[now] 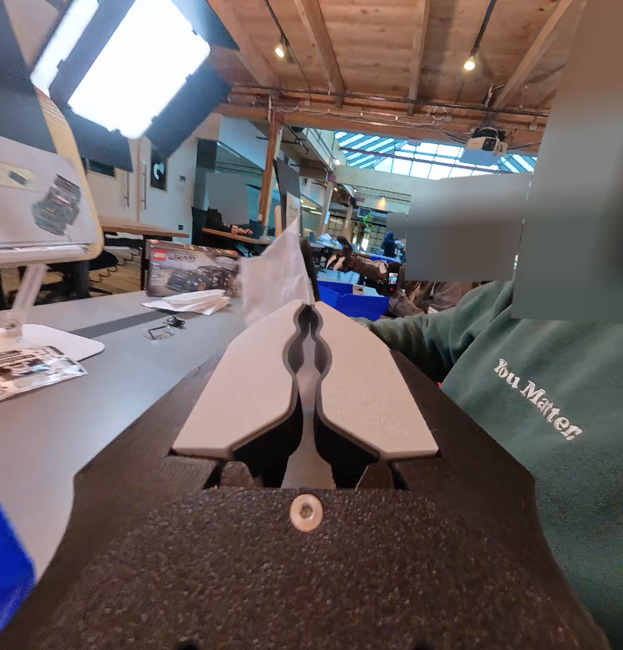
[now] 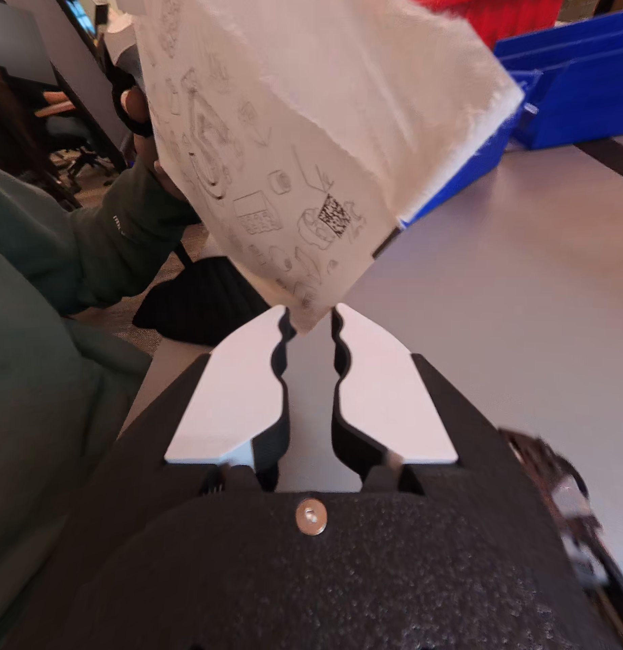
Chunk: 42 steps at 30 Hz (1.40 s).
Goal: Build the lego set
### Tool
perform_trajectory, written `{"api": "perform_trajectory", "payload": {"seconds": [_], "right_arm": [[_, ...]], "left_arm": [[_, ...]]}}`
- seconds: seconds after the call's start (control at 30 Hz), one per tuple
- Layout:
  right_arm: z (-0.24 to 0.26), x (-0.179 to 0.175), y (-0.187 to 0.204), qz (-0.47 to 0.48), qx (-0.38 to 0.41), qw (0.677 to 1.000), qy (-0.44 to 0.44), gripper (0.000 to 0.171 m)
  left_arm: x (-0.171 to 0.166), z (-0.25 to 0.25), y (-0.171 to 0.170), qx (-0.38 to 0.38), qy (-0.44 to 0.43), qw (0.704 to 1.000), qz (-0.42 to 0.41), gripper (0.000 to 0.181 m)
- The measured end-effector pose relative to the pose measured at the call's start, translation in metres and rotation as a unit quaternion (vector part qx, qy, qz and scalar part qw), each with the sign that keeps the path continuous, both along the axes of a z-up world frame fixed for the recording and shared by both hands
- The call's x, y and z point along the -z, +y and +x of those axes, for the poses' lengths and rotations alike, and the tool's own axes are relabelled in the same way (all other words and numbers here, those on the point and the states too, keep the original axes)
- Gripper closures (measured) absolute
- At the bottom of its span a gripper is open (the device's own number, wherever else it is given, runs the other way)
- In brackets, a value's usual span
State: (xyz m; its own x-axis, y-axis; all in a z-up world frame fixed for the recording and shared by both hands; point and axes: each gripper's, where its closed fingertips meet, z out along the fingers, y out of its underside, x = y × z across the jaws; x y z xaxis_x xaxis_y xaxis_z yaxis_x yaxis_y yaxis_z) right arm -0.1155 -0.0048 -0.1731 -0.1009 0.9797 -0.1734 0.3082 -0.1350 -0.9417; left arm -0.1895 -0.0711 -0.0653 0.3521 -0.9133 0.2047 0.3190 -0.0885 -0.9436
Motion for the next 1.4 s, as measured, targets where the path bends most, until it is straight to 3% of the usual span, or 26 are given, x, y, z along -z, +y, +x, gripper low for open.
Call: {"api": "perform_trajectory", "payload": {"seconds": [0.03,0.07,0.23,0.37,0.5,0.63,0.73,0.87,0.93,1.0,1.1,1.3,1.4], "right_arm": [[-0.01,-0.005,-0.004,0.004,-0.014,1.0,0.008,0.168],[-0.02,-0.009,-0.009,0.003,-0.027,1.0,0.014,0.171],[-0.056,-0.019,-0.023,-0.004,-0.064,0.998,0.007,0.171],[-0.067,-0.007,-0.025,-0.007,-0.072,0.997,-0.018,0.171],[-0.055,0.015,-0.029,0.0,-0.08,0.996,-0.047,0.171],[-0.02,0.026,-0.028,0.004,-0.066,0.995,-0.069,0.171],[0.017,0.04,-0.018,0.015,-0.029,0.994,-0.106,0.171],[0.071,0.049,0.001,0.013,0.031,0.991,-0.128,0.171],[0.094,0.049,0.007,0.017,0.057,0.99,-0.13,0.171],[0.111,0.048,0.012,0.014,0.078,0.989,-0.127,0.171],[0.127,0.048,0.019,0.023,0.105,0.986,-0.127,0.171],[0.137,0.045,0.015,0.04,0.118,0.984,-0.131,0.171],[0.143,0.043,0.013,0.045,0.123,0.983,-0.129,0.171]], "left_arm": [[-0.004,-0.01,-0.002,-0.01,-0.005,1.0,0.003,0.181],[-0.007,-0.021,-0.004,-0.025,-0.009,1.0,0.006,0.181],[-0.01,-0.074,-0.008,-0.114,0.018,0.993,0.017,0.181],[0.003,-0.084,-0.014,-0.125,0.047,0.991,0.02,0.181],[0.034,-0.08,-0.012,-0.096,0.079,0.992,-0.035,0.181],[0.069,-0.085,0.0,-0.134,0.157,0.976,-0.067,0.176],[0.077,-0.113,0.012,-0.225,0.217,0.946,-0.086,0.17],[0.075,-0.209,0.009,-0.437,0.307,0.837,-0.118,0.153],[0.079,-0.248,-0.003,-0.492,0.329,0.792,-0.151,0.145],[0.098,-0.264,-0.01,-0.485,0.324,0.785,-0.209,0.133],[0.138,-0.254,-0.001,-0.428,0.307,0.805,-0.273,0.118],[0.158,-0.261,0.032,-0.481,0.35,0.756,-0.272,0.142],[0.158,-0.246,0.033,-0.464,0.363,0.758,-0.279,0.151]]}}
